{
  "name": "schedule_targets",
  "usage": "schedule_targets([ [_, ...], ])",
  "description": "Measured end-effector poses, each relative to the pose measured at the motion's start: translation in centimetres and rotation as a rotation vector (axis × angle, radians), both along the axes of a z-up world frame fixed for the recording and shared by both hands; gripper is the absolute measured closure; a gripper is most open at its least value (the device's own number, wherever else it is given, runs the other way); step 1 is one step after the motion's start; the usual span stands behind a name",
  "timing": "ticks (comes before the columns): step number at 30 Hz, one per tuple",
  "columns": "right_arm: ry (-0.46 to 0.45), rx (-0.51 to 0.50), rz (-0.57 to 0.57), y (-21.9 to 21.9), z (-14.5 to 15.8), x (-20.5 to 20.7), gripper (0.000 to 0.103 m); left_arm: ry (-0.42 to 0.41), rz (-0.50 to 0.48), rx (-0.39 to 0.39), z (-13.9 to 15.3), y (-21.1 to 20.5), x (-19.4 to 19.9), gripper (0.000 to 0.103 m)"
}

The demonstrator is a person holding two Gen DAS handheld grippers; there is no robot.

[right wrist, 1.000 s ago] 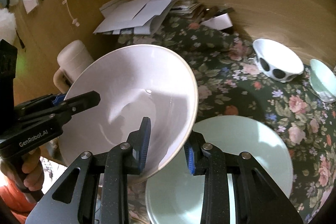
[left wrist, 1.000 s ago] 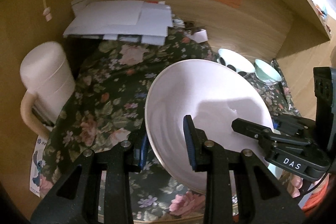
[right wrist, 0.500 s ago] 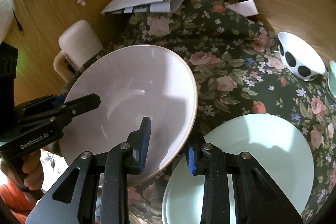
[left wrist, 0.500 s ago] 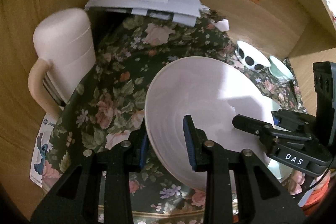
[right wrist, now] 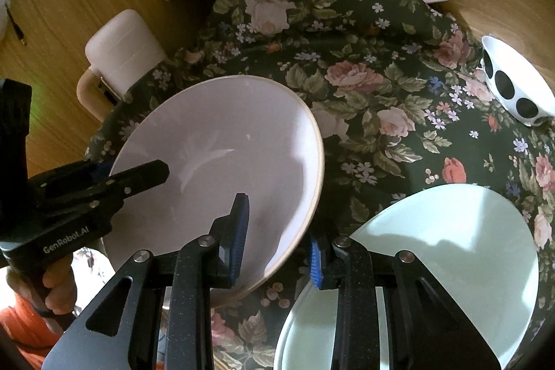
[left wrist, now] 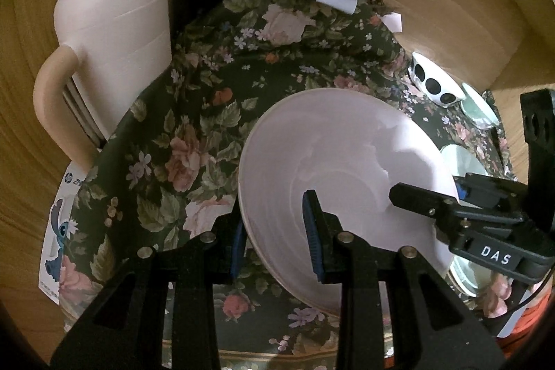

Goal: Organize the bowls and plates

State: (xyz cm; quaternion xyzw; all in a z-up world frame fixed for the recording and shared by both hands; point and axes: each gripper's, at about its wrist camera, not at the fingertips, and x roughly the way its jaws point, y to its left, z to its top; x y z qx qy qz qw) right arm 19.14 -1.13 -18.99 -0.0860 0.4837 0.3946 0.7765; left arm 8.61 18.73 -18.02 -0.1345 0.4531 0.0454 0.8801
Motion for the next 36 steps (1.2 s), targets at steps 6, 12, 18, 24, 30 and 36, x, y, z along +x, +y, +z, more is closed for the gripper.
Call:
schedule_targets([
  [6,-0.012,0.012,-0.013,-0.4,0.4,0.0,0.073,-0.002,-0.004,-0.003,0.1,0.1,0.2,0.072],
  [12,-0.057,0.049,-0.047,-1.9,1.9,0.0,0.065,-0.018,0.012,0.022,1.1,0.1,0.2,0.058],
  [18,-0.119,0.089,-0.086,-3.9,4.1,-0.1,0.054,-0.057,0.019,0.053,3.1,-0.3,0.0,0.054],
  [24,-0.175,0.126,-0.129,-6.3,6.1,0.0,0.050,-0.132,-0.001,0.081,6.2,-1.9,0.1,0.049],
  [30,-0.230,0.159,-0.186,-9.1,8.1,0.5,0.046,-0.202,-0.067,0.104,8.8,-5.2,0.9,0.044],
  [36,-0.271,0.178,-0.246,-12.0,9.4,1.6,0.044,-0.234,-0.132,0.116,10.3,-8.5,2.4,0.039],
])
